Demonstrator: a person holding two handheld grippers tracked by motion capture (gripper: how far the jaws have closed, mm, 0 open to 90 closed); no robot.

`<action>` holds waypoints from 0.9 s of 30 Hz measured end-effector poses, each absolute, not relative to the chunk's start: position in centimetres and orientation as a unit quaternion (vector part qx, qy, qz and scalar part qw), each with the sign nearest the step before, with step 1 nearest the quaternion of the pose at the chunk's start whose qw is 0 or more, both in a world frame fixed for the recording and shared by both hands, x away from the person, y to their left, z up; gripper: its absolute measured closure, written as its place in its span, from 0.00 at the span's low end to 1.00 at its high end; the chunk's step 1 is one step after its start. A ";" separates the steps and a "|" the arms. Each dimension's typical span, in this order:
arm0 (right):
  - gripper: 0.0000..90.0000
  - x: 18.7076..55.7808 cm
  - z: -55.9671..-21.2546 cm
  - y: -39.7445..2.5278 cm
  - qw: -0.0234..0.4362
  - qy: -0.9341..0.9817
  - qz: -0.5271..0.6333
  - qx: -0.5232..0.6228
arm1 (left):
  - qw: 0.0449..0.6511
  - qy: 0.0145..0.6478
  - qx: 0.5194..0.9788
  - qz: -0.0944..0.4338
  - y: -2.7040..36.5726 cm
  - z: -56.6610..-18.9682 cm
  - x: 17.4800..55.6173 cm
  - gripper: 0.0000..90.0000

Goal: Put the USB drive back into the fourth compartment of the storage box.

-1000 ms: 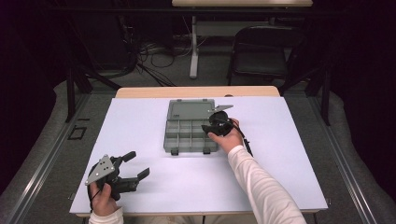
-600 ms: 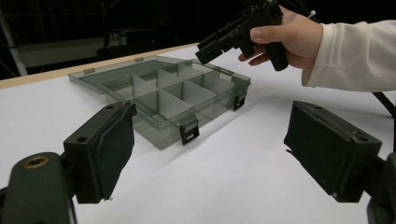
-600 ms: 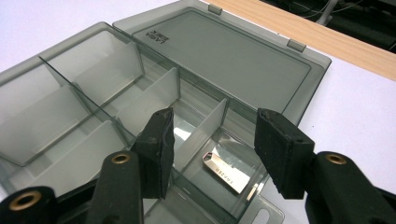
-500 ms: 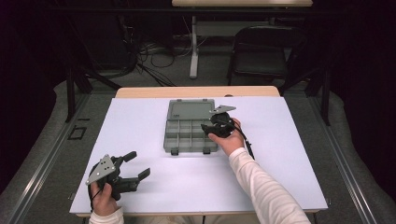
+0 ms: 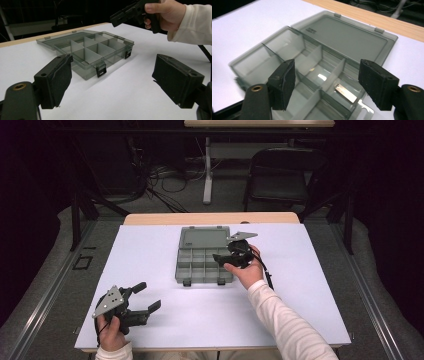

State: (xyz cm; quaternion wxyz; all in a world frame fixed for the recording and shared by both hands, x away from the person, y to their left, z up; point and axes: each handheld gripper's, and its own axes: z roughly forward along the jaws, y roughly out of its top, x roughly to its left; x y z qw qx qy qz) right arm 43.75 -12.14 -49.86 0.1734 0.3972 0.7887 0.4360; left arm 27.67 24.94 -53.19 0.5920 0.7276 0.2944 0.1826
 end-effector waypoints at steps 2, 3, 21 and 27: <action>0.32 43.4 -49.4 -12.2 0.169 0.787 0.444 0.395 | 0.592 0.294 0.728 0.183 24.9 -53.2 27.7 0.17; 0.32 43.3 -49.2 -12.2 0.166 0.786 0.447 0.394 | 0.592 0.294 0.728 0.183 24.9 -53.2 27.7 0.17; 0.20 39.9 -46.1 -12.7 0.157 0.794 0.462 0.362 | 0.590 0.294 0.729 0.183 24.9 -53.2 27.7 0.17; 0.16 38.6 -45.5 -12.7 0.156 0.798 0.468 0.348 | 0.590 0.294 0.730 0.183 24.8 -53.2 27.7 0.17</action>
